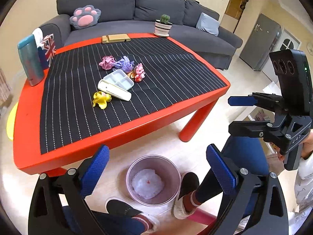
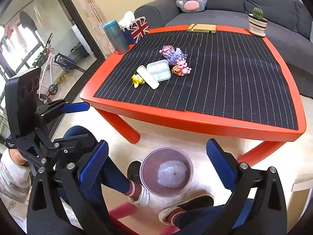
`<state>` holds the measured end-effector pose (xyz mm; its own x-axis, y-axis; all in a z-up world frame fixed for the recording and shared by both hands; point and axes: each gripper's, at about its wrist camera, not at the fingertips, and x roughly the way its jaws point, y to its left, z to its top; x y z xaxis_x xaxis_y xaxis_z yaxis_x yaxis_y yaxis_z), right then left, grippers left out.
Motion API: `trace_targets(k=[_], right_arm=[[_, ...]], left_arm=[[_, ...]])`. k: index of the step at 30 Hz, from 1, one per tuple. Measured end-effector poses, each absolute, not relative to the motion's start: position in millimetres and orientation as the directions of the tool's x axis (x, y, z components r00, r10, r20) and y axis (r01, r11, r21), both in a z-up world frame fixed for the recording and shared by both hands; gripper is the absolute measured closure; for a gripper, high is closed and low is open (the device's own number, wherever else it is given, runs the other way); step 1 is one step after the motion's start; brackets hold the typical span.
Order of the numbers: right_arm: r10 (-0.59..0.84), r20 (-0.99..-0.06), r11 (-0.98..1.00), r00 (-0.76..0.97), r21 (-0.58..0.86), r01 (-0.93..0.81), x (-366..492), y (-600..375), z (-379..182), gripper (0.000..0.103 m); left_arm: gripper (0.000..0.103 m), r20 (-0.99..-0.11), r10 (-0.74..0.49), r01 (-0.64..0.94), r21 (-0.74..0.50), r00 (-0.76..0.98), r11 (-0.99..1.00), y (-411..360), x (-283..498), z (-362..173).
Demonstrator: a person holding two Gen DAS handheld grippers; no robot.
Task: Collect trash
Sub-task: 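Reach the left gripper to the yellow toy and close on it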
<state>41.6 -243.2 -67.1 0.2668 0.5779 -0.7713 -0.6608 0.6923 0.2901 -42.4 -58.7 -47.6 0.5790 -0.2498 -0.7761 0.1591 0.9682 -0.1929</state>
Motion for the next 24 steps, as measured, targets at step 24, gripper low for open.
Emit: trace_targets(k=[24], right_arm=[[0.562, -0.776, 0.693, 0.287, 0.252, -0.676, 92.7, -216.3, -51.4, 0.004]], left_arm=[[0.008, -0.787, -0.182, 0.093, -0.158, 0.590, 0.983, -0.1, 28.5, -46.7]])
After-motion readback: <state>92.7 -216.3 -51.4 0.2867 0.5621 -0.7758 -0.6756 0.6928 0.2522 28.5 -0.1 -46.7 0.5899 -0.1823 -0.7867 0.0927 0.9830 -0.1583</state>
